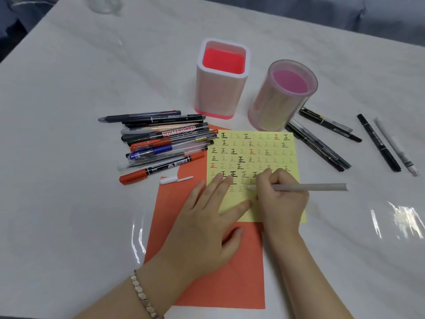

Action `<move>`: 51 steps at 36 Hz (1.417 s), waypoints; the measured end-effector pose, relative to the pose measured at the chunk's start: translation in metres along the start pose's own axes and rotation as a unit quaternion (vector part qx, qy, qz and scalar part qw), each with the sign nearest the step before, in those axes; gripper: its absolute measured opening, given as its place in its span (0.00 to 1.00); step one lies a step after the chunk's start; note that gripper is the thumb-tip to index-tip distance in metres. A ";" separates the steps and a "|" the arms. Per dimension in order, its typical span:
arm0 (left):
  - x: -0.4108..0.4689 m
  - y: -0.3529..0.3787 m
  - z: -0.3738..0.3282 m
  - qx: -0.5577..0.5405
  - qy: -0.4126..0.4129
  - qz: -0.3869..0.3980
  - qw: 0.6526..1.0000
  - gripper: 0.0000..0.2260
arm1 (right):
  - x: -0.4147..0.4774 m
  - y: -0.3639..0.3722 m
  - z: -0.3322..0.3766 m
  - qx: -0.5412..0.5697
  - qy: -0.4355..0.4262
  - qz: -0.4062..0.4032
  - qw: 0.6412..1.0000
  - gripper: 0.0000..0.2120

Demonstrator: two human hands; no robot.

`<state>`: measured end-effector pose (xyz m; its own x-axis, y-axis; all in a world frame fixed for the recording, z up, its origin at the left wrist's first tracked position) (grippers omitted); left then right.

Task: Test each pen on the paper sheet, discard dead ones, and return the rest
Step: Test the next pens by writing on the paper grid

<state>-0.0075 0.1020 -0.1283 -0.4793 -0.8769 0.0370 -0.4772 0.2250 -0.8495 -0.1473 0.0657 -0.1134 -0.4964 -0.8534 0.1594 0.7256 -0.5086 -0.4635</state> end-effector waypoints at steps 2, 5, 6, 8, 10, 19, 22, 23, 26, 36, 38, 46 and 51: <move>0.000 0.000 0.000 -0.002 0.001 -0.002 1.000 0.20 | 0.000 -0.001 0.000 0.008 0.001 -0.006 1.000 0.17; 0.000 0.000 0.000 -0.004 0.002 -0.003 1.000 0.20 | 0.000 -0.002 -0.002 0.018 0.004 -0.013 1.000 0.17; 0.000 0.000 0.000 -0.003 0.002 -0.002 1.000 0.20 | 0.000 -0.003 -0.002 0.016 0.004 -0.013 1.000 0.17; 0.000 0.000 0.000 -0.001 0.002 -0.001 1.000 0.20 | 0.001 -0.003 -0.001 0.011 0.002 -0.010 1.000 0.17; 0.000 -0.001 -0.001 -0.002 0.002 -0.001 1.000 0.20 | 0.002 -0.003 -0.001 0.010 0.002 -0.006 1.000 0.17; 0.001 -0.002 -0.001 -0.003 0.006 -0.010 1.000 0.20 | 0.002 -0.005 -0.001 0.034 0.037 -0.009 0.999 0.16; 0.001 -0.003 -0.002 -0.011 0.008 -0.016 1.000 0.19 | 0.005 -0.012 -0.001 0.064 0.059 0.005 0.996 0.17; 0.001 -0.003 -0.002 -0.011 0.008 -0.017 1.000 0.19 | 0.006 -0.016 -0.001 0.070 0.065 0.020 0.995 0.15; 0.000 -0.003 -0.001 -0.023 0.012 -0.027 0.999 0.18 | 0.007 -0.025 0.005 0.092 0.069 0.102 0.988 0.09; -0.004 -0.001 -0.005 -0.012 0.066 -0.028 0.997 0.13 | -0.014 -0.013 0.025 -0.068 -0.008 0.310 0.948 0.07; -0.004 0.000 -0.005 -0.010 0.065 -0.027 0.997 0.13 | -0.011 -0.014 0.020 -0.081 -0.011 0.307 0.948 0.07; -0.002 -0.001 -0.005 -0.015 0.066 -0.036 0.997 0.13 | -0.005 -0.040 0.003 -0.083 0.009 0.235 0.968 0.09; -0.003 -0.001 -0.004 -0.017 0.065 -0.040 0.997 0.13 | -0.005 -0.048 -0.001 -0.070 0.026 0.228 0.971 0.11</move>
<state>-0.0090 0.1058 -0.1258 -0.5284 -0.8311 0.1732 -0.5416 0.1730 -0.8226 -0.1800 0.0942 -0.0927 -0.1653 -0.9774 -0.1316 0.8046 -0.0565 -0.5911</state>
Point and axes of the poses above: each hand's wrist, its own x-axis towards the middle knuckle, its own y-axis out of the palm, z = x × y, the point moved 7 cm from there along x, towards the middle knuckle, and after that the axes turned 6 degrees about -x, right-handed, at the moved point
